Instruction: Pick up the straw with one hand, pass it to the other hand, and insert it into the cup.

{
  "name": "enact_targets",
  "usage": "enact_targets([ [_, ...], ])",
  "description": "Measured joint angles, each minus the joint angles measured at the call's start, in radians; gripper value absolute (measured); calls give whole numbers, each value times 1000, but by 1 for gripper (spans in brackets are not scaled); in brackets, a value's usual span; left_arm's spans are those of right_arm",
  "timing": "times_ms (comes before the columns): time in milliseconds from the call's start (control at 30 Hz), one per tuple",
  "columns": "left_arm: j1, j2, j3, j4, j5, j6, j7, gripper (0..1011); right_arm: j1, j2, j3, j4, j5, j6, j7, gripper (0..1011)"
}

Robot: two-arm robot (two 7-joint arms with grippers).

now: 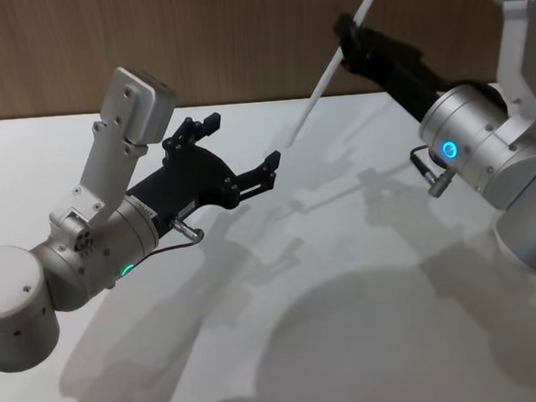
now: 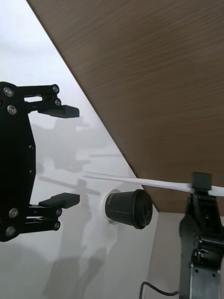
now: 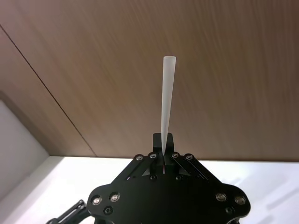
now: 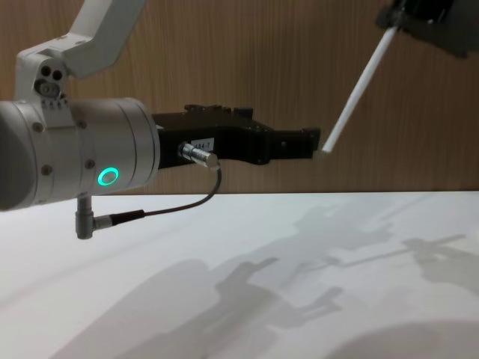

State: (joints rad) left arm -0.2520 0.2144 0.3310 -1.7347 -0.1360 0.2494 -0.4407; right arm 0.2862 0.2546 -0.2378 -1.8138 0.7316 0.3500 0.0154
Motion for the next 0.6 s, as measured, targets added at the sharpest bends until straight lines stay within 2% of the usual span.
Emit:
enact_targets([
  [67, 0, 0, 0, 0, 0, 0, 0, 1003, 0, 6, -1, -4, -9, -5, 2, 8],
  [400, 0, 0, 0, 0, 0, 0, 0, 1003, -1, 109, 0, -58, -146, -70, 18, 8],
  [600, 0, 0, 0, 0, 0, 0, 0, 1003, -1, 158, 11, -78, -210, -86, 14, 9],
])
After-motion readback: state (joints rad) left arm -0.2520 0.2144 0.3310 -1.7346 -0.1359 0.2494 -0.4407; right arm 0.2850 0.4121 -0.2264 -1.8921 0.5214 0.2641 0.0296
